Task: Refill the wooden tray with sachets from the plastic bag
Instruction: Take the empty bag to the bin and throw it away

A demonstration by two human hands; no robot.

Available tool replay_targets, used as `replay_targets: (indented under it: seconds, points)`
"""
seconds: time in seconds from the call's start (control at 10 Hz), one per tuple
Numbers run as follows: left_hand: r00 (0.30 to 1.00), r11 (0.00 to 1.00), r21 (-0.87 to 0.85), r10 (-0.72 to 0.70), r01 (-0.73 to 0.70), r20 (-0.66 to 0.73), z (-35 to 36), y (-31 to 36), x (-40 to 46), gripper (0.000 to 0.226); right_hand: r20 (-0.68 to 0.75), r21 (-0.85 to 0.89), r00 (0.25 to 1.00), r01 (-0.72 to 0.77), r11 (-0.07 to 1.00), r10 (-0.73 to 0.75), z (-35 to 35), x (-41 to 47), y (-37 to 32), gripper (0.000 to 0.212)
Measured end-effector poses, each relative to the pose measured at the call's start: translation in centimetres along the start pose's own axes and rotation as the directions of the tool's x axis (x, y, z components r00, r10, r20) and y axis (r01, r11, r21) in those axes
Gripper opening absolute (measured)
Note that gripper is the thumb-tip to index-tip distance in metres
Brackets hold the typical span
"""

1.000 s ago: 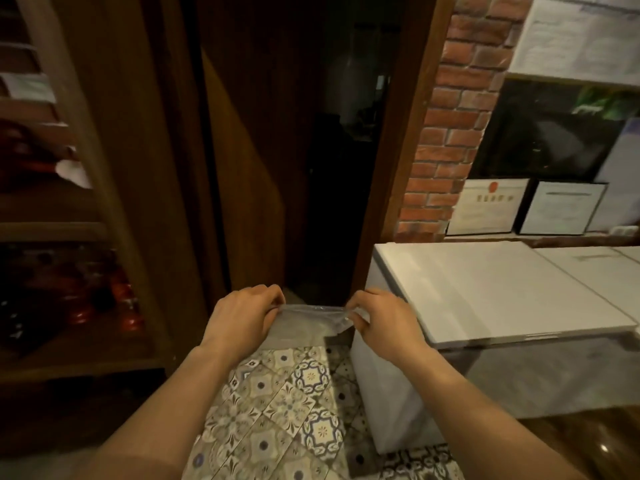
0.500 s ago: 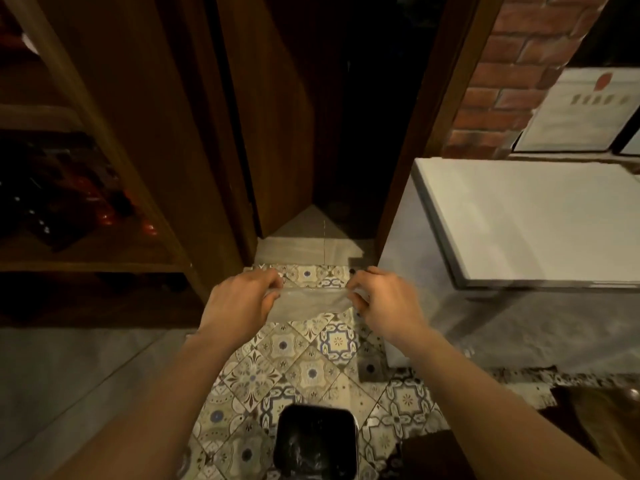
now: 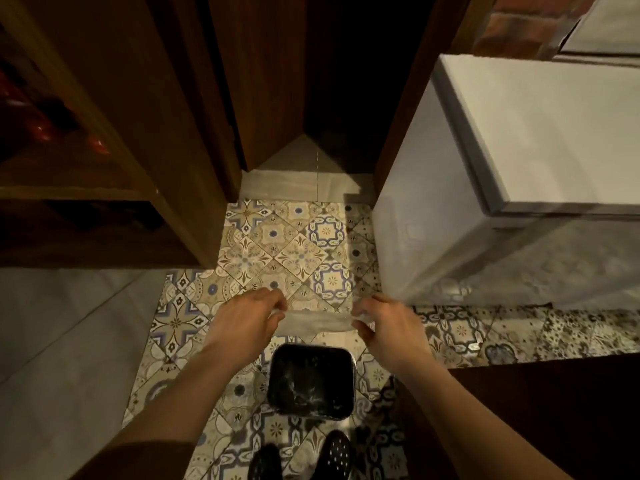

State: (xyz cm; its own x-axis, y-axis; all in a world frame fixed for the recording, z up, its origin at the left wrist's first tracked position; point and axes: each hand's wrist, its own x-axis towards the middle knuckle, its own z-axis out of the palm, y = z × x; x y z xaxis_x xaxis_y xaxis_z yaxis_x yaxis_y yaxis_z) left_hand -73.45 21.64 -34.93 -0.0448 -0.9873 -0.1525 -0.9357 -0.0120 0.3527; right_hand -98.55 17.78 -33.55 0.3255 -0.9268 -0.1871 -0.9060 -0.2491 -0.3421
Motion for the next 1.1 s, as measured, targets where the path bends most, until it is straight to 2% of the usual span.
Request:
replay_targets:
  seconds: [0.2,0.5,0.7,0.8,1.1]
  points:
    - [0.995,1.0,-0.026,-0.012,0.014,0.099,6.3,-2.3,-1.0,0.008,0.101,0.011,0.991,-0.091,0.996,0.09,6.8,-1.6,1.0,0.019]
    - [0.976,0.999,-0.033,-0.018,0.026,0.219,13.1,-4.2,-2.3,0.013,0.171,-0.022,0.971,-0.169,0.985,0.17,12.8,-2.6,2.2,0.022]
    - [0.937,0.996,-0.068,-0.035,0.063,0.348,16.0,-4.5,-3.0,0.041,0.322,0.004,0.926,-0.21,0.978,0.197,15.5,-3.4,3.5,0.054]
    - [0.918,0.992,-0.07,-0.07,0.106,0.39,16.2,-4.4,-3.0,0.046,0.359,-0.007,0.909,-0.226,0.974,0.213,15.7,-3.4,4.0,0.053]
    - [0.968,0.998,-0.011,-0.056,0.06,0.245,7.5,-2.6,1.7,0.062,0.275,-0.001,0.943,-0.196,0.981,0.189,7.8,-0.2,3.2,0.051]
